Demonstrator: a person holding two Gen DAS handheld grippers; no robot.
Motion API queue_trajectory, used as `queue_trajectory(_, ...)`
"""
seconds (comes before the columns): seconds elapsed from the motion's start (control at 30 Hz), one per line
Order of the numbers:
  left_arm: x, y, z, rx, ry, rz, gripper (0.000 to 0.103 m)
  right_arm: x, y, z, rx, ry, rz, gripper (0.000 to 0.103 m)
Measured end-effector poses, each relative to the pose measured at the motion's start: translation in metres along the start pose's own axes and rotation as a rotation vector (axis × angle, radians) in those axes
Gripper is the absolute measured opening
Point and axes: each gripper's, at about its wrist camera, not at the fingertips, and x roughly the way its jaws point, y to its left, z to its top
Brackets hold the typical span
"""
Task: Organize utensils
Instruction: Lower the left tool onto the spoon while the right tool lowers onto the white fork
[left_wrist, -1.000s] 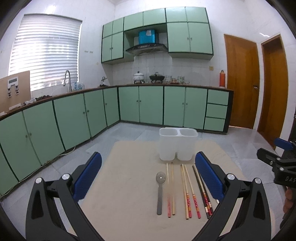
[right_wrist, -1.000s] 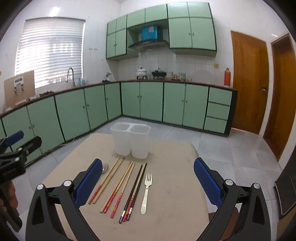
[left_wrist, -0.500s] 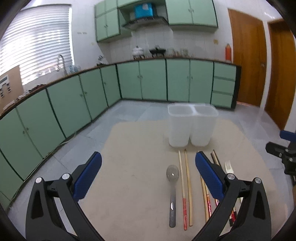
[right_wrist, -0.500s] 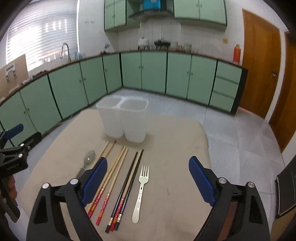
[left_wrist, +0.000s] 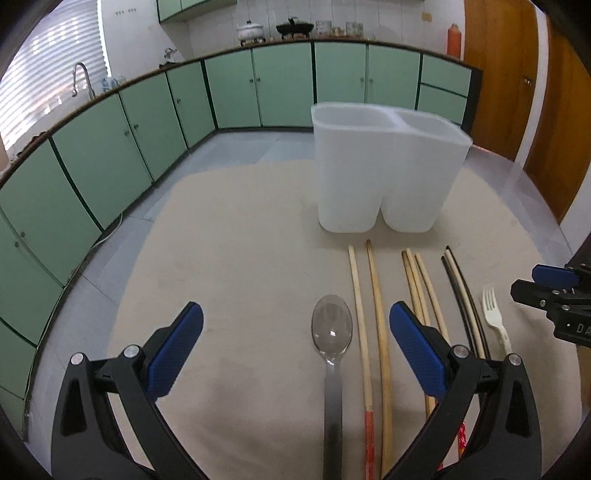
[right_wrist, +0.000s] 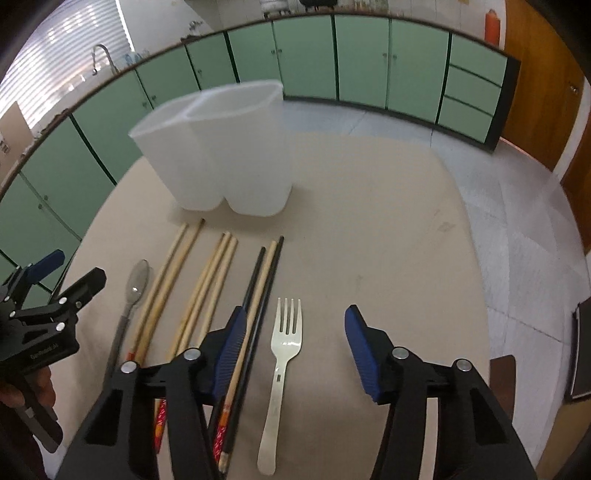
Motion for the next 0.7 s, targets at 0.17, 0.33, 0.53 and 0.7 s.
queue_trajectory(0.17,0.017,-0.006,0.000,-0.006,0.039,-0.012,0.098,0.017,-0.004,0.002,0.012,0.039,-0.002,0.054)
queue_trajectory(0.33,0.035,-0.007,0.001,-0.008,0.070,-0.014,0.097,0.027,-0.009,0.003,0.014,0.060,-0.005,0.054)
queue_trajectory(0.53,0.044,-0.006,0.001,-0.010,0.098,-0.026,0.090,0.034,-0.008,0.004,0.015,0.076,-0.004,0.054)
queue_trajectory(0.7,0.058,-0.001,0.000,-0.031,0.131,-0.048,0.080,0.038,-0.008,0.005,0.012,0.072,-0.009,0.054)
